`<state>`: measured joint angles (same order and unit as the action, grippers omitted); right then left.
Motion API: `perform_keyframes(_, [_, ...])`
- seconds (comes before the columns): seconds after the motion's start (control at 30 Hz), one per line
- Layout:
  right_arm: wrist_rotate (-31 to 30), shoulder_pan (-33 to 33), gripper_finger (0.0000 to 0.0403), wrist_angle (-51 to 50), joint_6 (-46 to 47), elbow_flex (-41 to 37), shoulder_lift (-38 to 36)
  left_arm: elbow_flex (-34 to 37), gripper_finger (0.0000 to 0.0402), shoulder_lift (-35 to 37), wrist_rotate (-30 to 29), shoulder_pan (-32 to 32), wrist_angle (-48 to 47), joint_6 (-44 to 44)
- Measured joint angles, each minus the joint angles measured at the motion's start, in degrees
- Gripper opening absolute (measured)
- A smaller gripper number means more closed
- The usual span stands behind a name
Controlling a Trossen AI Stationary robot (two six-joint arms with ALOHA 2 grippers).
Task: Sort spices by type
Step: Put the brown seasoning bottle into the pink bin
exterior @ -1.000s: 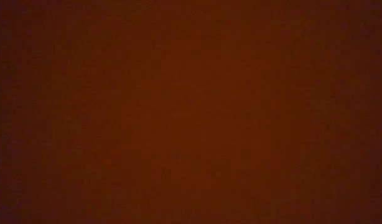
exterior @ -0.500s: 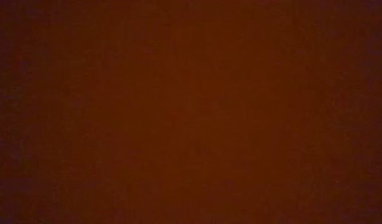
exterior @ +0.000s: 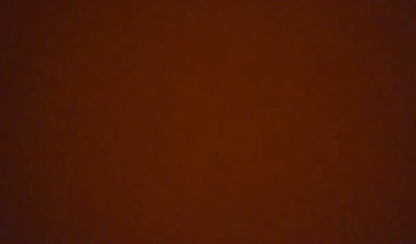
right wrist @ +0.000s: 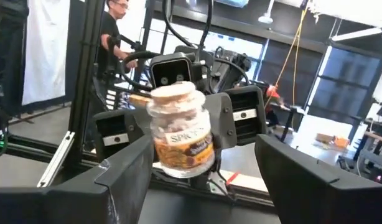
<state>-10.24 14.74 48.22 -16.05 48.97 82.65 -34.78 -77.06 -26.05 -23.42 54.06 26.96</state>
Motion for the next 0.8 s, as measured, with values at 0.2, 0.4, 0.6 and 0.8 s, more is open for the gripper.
perform_keyframes(0.2, [0.00,0.30,0.0273,0.21,-0.53,2.00,3.14,-1.30,0.0180,-1.80,0.08,0.95,1.93,0.73])
perform_keyframes(0.4, [-0.28,0.26,0.0265,0.10,-1.54,5.15,6.63,-3.49,0.0180,-5.80,0.03,1.51,2.10,1.61])
perform_keyframes(0.6, [-0.33,0.26,0.0246,0.09,-1.97,5.73,7.06,-4.00,0.0180,-7.40,-0.05,1.51,3.84,2.56])
perform_keyframes(0.8, [-0.53,0.26,0.0201,0.24,-3.10,5.66,6.99,-3.96,0.0181,-7.34,-0.75,1.49,3.91,1.58])
